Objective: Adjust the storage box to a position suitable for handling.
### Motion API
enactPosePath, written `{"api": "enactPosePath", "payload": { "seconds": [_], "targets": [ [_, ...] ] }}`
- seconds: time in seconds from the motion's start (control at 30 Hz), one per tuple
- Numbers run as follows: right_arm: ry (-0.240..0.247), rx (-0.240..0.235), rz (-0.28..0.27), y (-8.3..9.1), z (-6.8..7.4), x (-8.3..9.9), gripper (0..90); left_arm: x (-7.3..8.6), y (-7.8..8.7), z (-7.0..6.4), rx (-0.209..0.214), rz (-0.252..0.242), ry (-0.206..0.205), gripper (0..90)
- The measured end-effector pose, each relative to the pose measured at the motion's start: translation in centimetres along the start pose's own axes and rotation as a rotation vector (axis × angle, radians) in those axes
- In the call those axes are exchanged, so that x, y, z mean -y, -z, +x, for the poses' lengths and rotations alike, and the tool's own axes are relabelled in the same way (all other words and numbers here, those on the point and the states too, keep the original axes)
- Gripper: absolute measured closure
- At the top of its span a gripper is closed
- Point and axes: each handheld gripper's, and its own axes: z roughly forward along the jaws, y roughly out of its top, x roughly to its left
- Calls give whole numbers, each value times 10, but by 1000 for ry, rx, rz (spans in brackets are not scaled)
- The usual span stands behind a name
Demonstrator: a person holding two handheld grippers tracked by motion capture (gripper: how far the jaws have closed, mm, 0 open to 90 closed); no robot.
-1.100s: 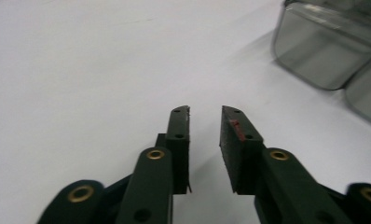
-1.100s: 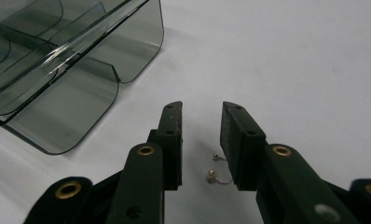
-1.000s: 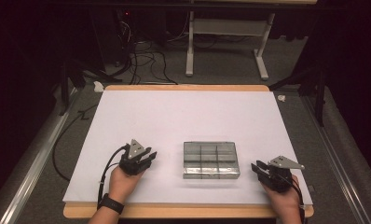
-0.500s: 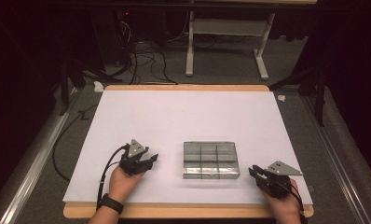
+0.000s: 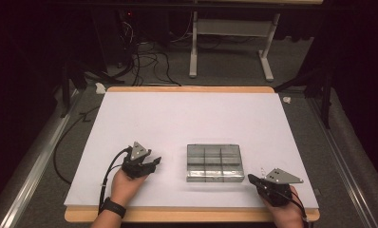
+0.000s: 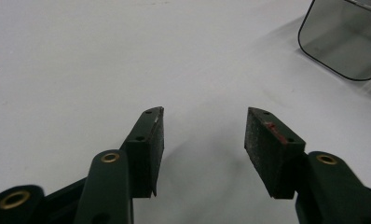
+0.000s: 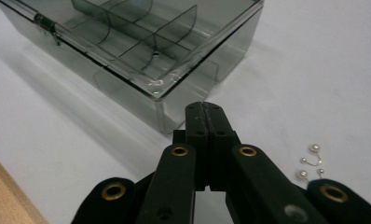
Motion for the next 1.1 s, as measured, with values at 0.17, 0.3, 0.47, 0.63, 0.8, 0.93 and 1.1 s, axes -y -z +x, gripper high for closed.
{"api": "enactPosePath", "payload": {
  "seconds": [0.17, 0.3, 0.47, 0.63, 0.8, 0.93, 1.1],
  "targets": [
    [18, -13, 3, 0, 5, -1, 900, 0, 0, 0, 5, 1, 2, 495],
    [27, -23, -3, 0, 7, -1, 900, -1, 0, 1, 5, 5, 10, 494],
    [40, -21, -9, 1, 10, -2, 900, -1, 0, 1, 6, 1, 8, 494],
    [42, -26, -19, 1, 10, -3, 900, 0, 0, 0, 3, -1, -5, 489],
    [41, -24, -19, 1, 10, -4, 900, -1, 0, 1, 6, 1, 7, 490],
    [47, -24, -22, 1, 10, -4, 900, 0, 1, 0, 6, -1, -5, 490],
    [44, -19, -24, 0, 11, -4, 900, 0, 1, 0, 5, -1, -6, 490]
  ]
}}
